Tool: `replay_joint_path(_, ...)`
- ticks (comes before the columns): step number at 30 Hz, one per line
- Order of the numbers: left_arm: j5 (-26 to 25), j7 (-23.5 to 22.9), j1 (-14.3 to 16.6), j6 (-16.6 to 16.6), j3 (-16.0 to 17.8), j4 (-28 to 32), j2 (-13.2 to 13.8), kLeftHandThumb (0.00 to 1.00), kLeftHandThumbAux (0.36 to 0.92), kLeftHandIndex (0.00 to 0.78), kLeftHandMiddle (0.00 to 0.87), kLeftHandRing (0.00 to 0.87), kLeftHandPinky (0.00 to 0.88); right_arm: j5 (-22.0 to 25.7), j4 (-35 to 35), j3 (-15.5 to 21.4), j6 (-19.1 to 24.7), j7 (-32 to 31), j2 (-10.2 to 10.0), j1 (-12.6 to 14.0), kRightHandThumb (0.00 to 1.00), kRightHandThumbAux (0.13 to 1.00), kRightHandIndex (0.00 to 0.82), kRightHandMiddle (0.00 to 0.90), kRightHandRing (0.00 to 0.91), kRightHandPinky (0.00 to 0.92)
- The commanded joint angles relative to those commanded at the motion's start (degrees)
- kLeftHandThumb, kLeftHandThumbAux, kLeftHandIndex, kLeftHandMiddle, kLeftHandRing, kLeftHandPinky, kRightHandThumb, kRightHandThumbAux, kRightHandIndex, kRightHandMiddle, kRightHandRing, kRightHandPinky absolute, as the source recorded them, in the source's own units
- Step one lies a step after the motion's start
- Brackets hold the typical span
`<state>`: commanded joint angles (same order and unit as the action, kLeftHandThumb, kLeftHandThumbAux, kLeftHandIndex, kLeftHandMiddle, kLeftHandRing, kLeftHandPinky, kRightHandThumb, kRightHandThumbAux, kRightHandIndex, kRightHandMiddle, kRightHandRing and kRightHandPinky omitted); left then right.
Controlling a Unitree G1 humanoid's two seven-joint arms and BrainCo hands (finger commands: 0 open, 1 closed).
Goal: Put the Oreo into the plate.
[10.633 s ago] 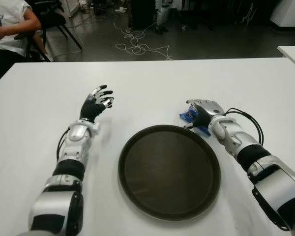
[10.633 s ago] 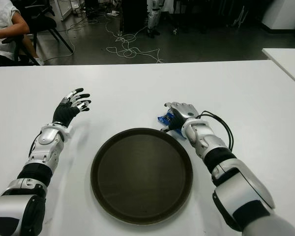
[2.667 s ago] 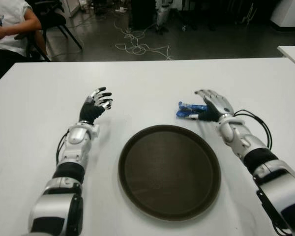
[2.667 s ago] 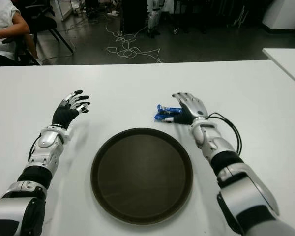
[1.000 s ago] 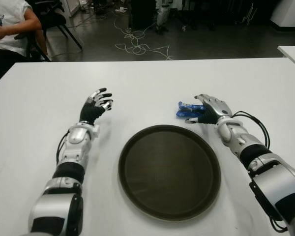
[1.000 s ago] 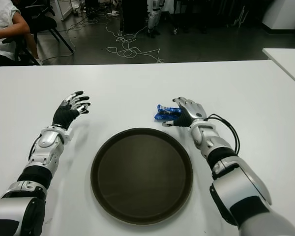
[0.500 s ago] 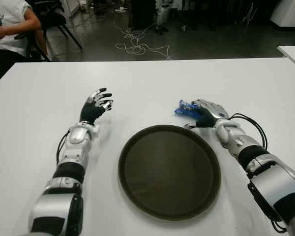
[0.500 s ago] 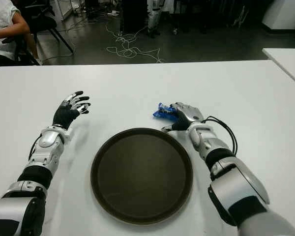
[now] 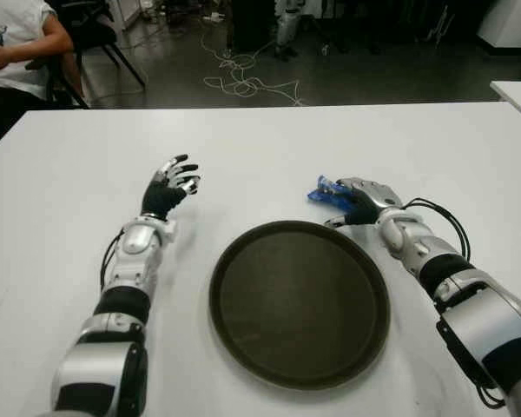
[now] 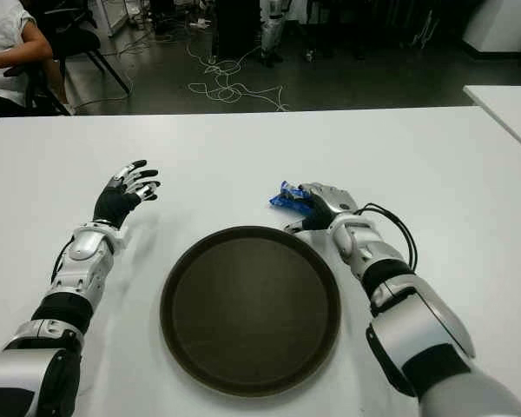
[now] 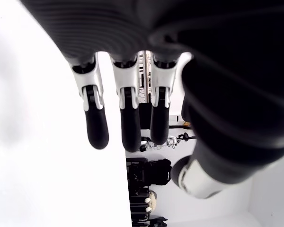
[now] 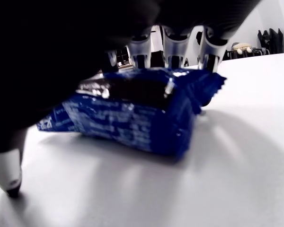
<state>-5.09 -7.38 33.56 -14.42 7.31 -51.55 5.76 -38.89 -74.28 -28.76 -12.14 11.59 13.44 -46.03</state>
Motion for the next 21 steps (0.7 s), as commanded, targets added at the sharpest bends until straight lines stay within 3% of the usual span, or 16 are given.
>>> replay_joint_path(14, 0.54, 0.03, -0.24, -0.07, -0.5, 0.27, 0.09, 0.21, 0.819, 0.173, 0.254, 0.266, 0.328, 1.63, -0.14, 0.88, -0.63, 0.52, 0.03, 0.58, 0.0, 0.638, 0.225, 0.232, 0.25, 0.258)
replay_joint_path(21, 0.17, -0.15, -0.54, 0.14, -0.43, 0.88, -0.15, 0.211, 0.823, 0.173, 0.256, 0.264, 0.325, 1.79, -0.23, 1.04, -0.74, 1.57, 0.02, 0.75, 0.0, 0.641, 0.319, 0.264, 0.255, 0.227)
